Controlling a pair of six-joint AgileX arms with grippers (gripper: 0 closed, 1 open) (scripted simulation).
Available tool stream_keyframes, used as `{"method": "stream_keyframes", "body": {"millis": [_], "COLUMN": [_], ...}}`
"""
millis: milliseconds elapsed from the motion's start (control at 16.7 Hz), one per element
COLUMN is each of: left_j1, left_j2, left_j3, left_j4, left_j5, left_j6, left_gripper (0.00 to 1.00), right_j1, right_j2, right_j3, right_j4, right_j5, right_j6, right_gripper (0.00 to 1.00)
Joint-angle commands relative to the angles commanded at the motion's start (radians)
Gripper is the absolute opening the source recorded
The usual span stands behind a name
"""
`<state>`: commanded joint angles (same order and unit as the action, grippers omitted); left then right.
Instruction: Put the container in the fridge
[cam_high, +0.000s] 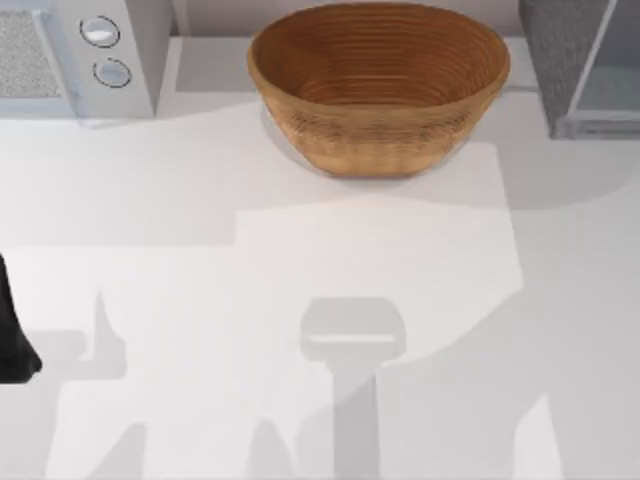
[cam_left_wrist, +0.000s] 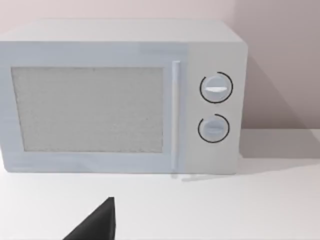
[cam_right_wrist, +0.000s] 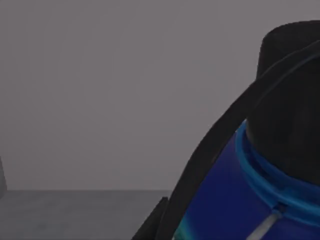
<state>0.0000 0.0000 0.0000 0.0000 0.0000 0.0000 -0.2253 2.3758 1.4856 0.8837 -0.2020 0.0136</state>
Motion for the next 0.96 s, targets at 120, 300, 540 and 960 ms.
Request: {"method": "stream_keyframes", "body": {"millis": [120, 300, 540, 960], "left_j1": [0.000, 0.000, 0.000, 0.000], "left_j2": [0.000, 0.000, 0.000, 0.000], "left_j3": [0.000, 0.000, 0.000, 0.000], "left_j4": [0.000, 0.000, 0.000, 0.000], "left_j5": [0.000, 0.000, 0.000, 0.000], "left_j6": [0.000, 0.000, 0.000, 0.000], "left_gripper": [1.00, 1.00, 1.00, 1.00], "right_j1": [0.000, 0.000, 0.000, 0.000], "right_j2": [0.000, 0.000, 0.000, 0.000], "right_j3": [0.000, 0.000, 0.000, 0.000], "right_j4": [0.000, 0.000, 0.000, 0.000], "right_j5": [0.000, 0.000, 0.000, 0.000], "right_j6": [0.000, 0.000, 0.000, 0.000], "right_gripper": [0.38, 0.61, 0.91, 1.00]}}
